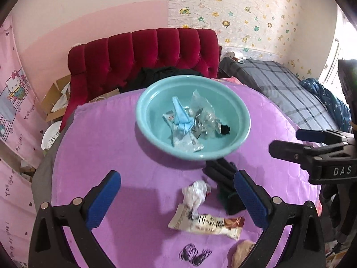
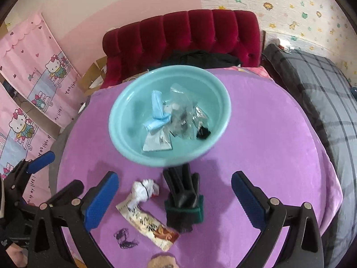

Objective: Organize soft objects
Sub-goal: 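Move both grippers back toward the remaining items on the table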

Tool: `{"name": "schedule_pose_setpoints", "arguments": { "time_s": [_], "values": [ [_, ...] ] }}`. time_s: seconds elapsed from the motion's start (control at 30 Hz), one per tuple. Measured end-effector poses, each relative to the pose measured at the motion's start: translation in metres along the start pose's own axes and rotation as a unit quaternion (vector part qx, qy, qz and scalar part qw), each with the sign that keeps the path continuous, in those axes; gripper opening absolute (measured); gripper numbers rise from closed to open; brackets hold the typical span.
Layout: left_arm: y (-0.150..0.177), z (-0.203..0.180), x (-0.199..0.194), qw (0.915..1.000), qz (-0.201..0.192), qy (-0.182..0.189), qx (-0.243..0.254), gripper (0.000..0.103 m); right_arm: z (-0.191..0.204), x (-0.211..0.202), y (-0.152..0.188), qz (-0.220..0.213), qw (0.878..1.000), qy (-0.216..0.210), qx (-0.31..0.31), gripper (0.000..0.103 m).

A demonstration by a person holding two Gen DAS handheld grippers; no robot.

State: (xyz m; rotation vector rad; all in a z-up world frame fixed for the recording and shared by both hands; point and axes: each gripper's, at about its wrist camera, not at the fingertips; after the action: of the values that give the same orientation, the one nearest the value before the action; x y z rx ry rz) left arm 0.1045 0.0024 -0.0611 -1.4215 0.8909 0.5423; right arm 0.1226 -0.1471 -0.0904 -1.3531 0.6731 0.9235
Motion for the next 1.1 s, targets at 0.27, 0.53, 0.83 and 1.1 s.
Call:
{"name": "schedule_pose_setpoints", "arguments": {
  "time_s": [0.27,0.53,0.83,1.1],
  "values": [
    [0.047,0.003,-0.009,0.9999,0.01,-0.003,0.005,0.103,0.003,-0.009,0.054,0.013,1.0,0.023,0.002,0.103],
    [0.091,0.007,-0.008,0.9996,0.029,0.0,-0.003,0.103,0.01,-0.005,0.105,0.04,0.999,0.018,0.0,0.103],
    [0.134,0.009,0.007,0.9982,0.059,0.005,-0.006,0.103,0.004,0.017,0.155,0.078,0.997,0.02,0.0,0.103],
    [0.157,0.013,0.024,0.9957,0.09,0.008,-0.022,0.103,0.005,0.048,0.187,0.129,0.992,0.012,0.005,0.103]
  ]
}}
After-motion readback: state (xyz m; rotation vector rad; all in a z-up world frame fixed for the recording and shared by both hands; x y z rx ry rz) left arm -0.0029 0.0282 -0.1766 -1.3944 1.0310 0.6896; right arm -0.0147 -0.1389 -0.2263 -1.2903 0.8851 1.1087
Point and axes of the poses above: each gripper's, at about its wrist camera, not at the fingertips, and x roughly the way its jaws point, z to its left, y to its underside, and after that the axes turned 2 degrees about -x, right-handed
